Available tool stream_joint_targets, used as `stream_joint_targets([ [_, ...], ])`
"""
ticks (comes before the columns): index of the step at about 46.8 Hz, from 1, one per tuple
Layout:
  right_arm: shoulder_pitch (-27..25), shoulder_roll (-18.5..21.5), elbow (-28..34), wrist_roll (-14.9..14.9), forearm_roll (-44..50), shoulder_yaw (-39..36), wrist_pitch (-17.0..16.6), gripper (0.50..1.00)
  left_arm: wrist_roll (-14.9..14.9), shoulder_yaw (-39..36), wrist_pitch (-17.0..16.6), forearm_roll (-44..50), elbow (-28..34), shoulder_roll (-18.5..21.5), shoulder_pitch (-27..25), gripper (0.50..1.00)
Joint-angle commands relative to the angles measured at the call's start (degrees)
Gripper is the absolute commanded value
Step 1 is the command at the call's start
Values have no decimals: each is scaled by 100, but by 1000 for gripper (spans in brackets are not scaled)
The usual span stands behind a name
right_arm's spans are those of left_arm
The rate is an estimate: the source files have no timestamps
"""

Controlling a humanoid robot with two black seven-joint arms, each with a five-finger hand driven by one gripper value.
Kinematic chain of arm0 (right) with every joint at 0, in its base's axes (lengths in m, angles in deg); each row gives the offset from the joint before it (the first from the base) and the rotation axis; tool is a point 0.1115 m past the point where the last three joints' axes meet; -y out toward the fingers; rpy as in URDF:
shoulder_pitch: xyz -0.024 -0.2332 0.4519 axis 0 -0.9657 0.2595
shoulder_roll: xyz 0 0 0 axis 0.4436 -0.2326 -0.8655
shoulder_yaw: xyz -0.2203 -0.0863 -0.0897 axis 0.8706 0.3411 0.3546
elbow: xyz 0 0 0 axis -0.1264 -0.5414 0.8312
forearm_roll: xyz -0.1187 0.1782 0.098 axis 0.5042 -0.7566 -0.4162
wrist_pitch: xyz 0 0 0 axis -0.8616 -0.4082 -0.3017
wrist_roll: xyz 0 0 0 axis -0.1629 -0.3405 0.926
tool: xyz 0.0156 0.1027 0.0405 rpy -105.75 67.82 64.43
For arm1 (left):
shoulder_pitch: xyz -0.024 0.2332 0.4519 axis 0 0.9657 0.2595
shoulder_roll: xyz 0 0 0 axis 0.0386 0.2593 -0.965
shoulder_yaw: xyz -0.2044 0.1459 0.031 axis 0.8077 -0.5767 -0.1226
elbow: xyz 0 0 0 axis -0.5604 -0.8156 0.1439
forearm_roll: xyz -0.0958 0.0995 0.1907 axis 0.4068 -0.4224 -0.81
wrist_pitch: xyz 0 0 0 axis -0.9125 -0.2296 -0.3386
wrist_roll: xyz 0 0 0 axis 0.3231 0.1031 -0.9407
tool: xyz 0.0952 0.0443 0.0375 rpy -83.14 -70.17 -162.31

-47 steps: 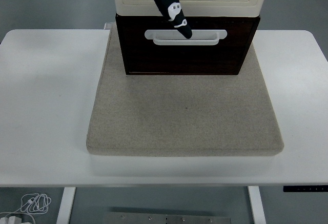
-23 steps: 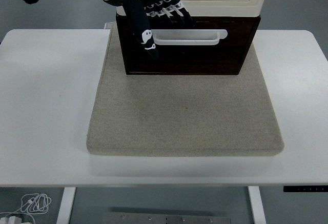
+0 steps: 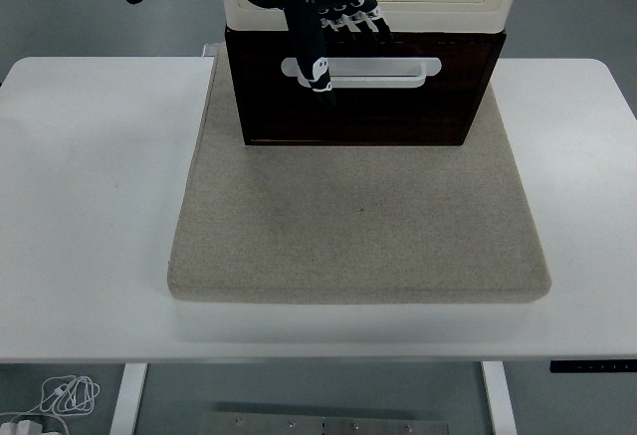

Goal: Open the drawer under the combination cabinet

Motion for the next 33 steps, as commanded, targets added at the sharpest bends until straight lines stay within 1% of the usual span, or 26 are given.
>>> stream_joint_targets([
  [1, 0, 0, 0, 0, 0, 0, 0, 926, 1, -11, 0, 1, -73, -106, 5, 1000],
  [4, 0, 0, 0, 0, 0, 0, 0, 926, -8, -73, -8, 1, -117, -168, 31, 1000],
  [9, 0, 0, 0, 0, 0, 0, 0, 926, 1, -134, -70, 1, -293, -379, 163, 1000],
  [14, 0, 0, 0, 0, 0, 0, 0, 926, 1, -143, -105, 1, -407, -467, 207, 1000],
  [21, 0, 0, 0, 0, 0, 0, 0, 926, 1, -161, -395, 1, -469, -599, 330, 1000],
  [25, 0, 0, 0, 0, 0, 0, 0, 926, 1, -161, -448, 1, -522, -634, 392, 1000],
  [30, 0, 0, 0, 0, 0, 0, 0, 926, 1, -169, -641, 1, -530, -704, 444, 1000],
  [33, 0, 0, 0, 0, 0, 0, 0, 926, 1, -169, -685, 1, -530, -704, 462, 1000],
])
